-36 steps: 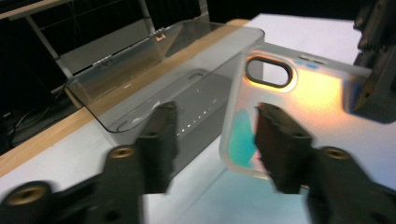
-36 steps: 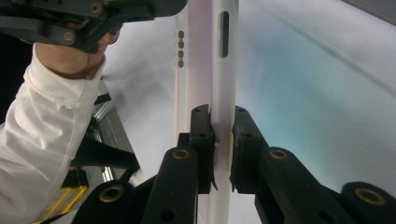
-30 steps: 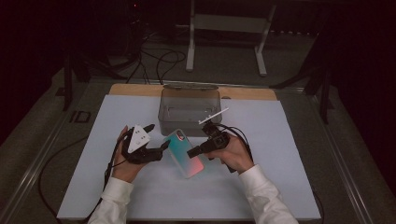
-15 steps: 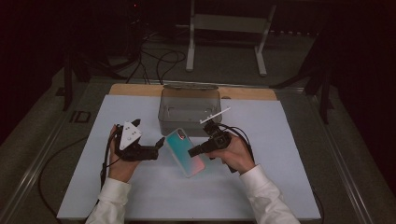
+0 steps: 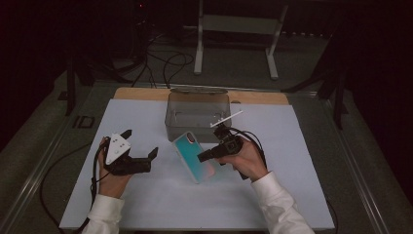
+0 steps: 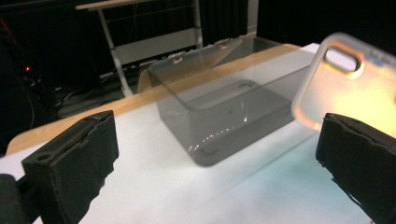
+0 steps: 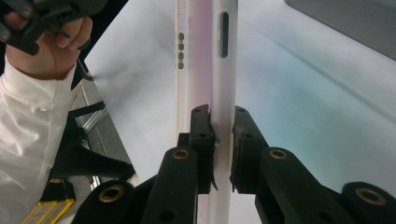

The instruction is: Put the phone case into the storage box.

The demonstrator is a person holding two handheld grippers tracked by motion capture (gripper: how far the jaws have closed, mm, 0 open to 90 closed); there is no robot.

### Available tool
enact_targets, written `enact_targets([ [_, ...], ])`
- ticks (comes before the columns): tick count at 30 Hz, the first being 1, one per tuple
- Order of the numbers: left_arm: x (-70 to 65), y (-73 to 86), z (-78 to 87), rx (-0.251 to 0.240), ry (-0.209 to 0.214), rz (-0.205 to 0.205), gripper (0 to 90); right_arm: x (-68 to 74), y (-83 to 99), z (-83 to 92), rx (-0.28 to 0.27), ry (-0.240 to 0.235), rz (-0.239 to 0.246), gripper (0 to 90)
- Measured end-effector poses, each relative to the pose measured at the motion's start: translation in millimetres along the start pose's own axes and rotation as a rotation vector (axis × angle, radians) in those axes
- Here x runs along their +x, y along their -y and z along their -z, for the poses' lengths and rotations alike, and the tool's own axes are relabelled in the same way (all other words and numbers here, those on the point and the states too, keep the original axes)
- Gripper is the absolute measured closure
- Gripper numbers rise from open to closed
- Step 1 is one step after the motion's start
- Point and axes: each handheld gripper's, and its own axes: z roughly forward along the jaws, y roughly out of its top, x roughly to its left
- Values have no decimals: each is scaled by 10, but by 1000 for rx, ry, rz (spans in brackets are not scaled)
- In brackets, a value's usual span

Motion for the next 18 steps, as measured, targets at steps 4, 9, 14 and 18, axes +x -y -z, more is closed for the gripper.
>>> enact_targets([
  [4, 66, 168, 97, 0, -7, 38, 1, 12, -17, 19, -6, 13, 2, 822],
  [9, 106, 311, 181, -3, -27, 57, 1, 30, -37, 32, -9, 23, -7, 822],
  [14, 128, 457, 295, 12, -45, 50, 1, 32, -50, 39, -12, 28, -9, 822],
  [18, 148, 578, 366, 19, -75, 68, 1, 47, -79, 44, -20, 38, -15, 822],
])
